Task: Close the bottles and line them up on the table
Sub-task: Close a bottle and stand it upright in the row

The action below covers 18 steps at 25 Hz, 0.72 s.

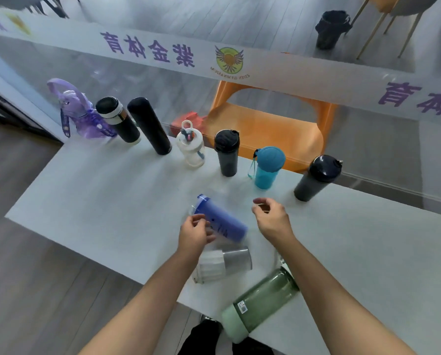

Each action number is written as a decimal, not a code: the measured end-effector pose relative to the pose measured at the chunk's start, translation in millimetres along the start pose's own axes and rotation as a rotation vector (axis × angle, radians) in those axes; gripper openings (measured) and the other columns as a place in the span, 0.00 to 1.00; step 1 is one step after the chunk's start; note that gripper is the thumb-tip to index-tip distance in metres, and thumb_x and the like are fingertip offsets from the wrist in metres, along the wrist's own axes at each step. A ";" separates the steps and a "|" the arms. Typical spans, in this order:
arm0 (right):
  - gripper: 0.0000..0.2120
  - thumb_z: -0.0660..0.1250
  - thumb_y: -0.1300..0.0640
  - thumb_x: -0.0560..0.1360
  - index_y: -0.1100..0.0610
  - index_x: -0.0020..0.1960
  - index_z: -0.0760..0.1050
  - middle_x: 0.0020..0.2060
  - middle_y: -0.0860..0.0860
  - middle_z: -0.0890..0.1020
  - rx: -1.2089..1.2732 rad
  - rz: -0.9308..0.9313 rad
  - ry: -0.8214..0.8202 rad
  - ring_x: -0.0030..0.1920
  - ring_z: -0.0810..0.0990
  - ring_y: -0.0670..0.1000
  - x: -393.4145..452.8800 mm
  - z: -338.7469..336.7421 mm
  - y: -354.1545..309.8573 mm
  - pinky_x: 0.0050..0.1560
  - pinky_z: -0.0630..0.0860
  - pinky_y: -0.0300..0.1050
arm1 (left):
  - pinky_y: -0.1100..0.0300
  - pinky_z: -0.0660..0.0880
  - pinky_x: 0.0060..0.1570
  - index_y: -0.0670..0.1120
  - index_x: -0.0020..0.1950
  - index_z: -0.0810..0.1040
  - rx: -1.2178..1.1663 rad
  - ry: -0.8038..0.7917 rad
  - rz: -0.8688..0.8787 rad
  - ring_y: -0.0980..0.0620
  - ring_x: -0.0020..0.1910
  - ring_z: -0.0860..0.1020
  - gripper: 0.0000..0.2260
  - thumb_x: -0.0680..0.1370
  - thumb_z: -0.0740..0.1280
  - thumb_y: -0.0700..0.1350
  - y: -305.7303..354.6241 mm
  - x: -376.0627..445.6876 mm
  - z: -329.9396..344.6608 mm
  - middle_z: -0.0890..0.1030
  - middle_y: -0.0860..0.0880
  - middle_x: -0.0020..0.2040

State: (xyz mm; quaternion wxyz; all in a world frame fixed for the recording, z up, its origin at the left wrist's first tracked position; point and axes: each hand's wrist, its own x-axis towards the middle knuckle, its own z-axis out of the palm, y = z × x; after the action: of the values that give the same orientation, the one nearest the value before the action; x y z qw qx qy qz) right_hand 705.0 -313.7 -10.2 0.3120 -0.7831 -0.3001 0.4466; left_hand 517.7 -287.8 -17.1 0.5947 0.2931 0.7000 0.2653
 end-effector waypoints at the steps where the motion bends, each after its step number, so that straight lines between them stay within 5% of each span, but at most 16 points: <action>1: 0.15 0.64 0.54 0.80 0.53 0.65 0.78 0.60 0.53 0.83 -0.059 -0.017 -0.051 0.59 0.80 0.54 3.4 14.4 -8.3 0.62 0.76 0.47 | 0.44 0.80 0.50 0.38 0.60 0.72 -0.062 0.037 -0.070 0.42 0.43 0.78 0.09 0.83 0.57 0.39 -1.2 9.1 -7.8 0.77 0.41 0.47; 4: 0.19 0.63 0.52 0.80 0.53 0.70 0.74 0.67 0.54 0.80 -0.179 -0.060 -0.185 0.64 0.79 0.55 13.5 54.6 -22.7 0.66 0.73 0.48 | 0.40 0.75 0.62 0.39 0.59 0.70 -0.170 0.032 -0.249 0.40 0.49 0.79 0.09 0.83 0.56 0.43 -0.4 29.7 -20.6 0.75 0.41 0.55; 6: 0.23 0.61 0.50 0.81 0.52 0.75 0.69 0.73 0.54 0.75 -0.246 -0.057 -0.234 0.70 0.75 0.56 21.3 75.2 -26.6 0.70 0.71 0.50 | 0.43 0.76 0.61 0.39 0.62 0.69 -0.229 0.000 -0.293 0.38 0.53 0.77 0.11 0.83 0.56 0.43 1.3 41.6 -23.7 0.73 0.39 0.58; 10: 0.24 0.56 0.48 0.82 0.50 0.77 0.65 0.74 0.54 0.73 -0.376 -0.022 -0.278 0.70 0.74 0.58 32.9 94.5 -30.1 0.70 0.70 0.55 | 0.46 0.77 0.56 0.40 0.57 0.74 -0.215 -0.093 -0.315 0.42 0.45 0.77 0.11 0.83 0.56 0.45 2.9 54.1 -23.3 0.76 0.41 0.52; 18: 0.18 0.58 0.45 0.83 0.52 0.67 0.73 0.63 0.53 0.79 -0.097 -0.112 -0.168 0.58 0.75 0.50 23.1 83.6 -53.7 0.55 0.71 0.47 | 0.53 0.79 0.43 0.46 0.66 0.73 -0.310 -0.139 -0.029 0.42 0.55 0.81 0.13 0.83 0.58 0.44 32.5 43.4 -25.4 0.81 0.44 0.60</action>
State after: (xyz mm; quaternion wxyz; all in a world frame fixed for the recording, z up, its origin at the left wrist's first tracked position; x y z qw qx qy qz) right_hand 630.3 -244.3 -15.4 0.2720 -0.7390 -0.3896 0.4776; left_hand 490.4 -234.5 -19.2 0.6837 0.2054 0.6118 0.3406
